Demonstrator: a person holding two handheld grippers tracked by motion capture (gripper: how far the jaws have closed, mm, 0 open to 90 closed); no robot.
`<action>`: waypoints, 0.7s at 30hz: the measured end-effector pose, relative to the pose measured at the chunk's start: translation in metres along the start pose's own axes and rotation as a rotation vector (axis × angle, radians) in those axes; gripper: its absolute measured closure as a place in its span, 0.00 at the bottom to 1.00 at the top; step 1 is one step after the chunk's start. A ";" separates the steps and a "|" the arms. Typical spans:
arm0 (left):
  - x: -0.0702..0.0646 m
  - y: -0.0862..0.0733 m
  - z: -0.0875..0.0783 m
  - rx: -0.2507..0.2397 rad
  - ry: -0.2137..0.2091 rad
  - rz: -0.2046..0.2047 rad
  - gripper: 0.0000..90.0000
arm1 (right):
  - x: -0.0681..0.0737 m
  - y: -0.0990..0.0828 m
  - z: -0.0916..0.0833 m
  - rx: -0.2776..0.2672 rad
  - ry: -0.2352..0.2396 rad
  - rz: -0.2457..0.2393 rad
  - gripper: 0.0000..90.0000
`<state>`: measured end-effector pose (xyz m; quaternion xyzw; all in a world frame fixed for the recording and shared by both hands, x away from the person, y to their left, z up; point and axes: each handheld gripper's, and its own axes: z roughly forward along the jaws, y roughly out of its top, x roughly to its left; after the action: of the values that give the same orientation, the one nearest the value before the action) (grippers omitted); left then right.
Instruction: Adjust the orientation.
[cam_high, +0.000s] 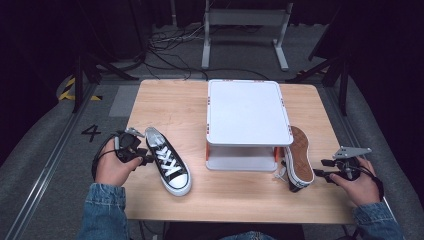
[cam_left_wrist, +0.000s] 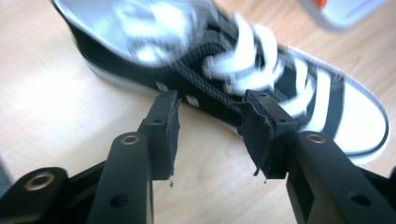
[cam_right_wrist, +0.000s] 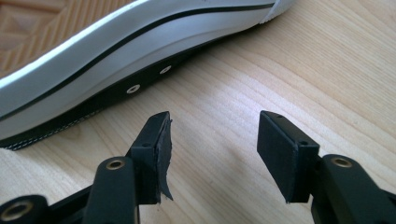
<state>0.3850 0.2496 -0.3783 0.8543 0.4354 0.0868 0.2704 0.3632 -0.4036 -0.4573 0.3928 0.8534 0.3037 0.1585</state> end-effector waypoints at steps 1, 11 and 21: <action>-0.001 0.004 -0.002 -0.018 0.010 0.016 0.56 | 0.001 -0.001 -0.001 0.002 -0.003 0.002 0.51; -0.016 0.035 0.022 0.008 -0.014 0.116 0.40 | 0.002 -0.017 -0.012 0.005 -0.021 0.038 0.51; -0.012 0.034 0.046 0.117 -0.067 0.109 0.37 | 0.001 -0.025 -0.017 -0.001 -0.025 0.054 0.50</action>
<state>0.4187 0.2060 -0.3978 0.8935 0.3832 0.0474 0.2292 0.3391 -0.4222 -0.4608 0.4193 0.8404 0.3034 0.1609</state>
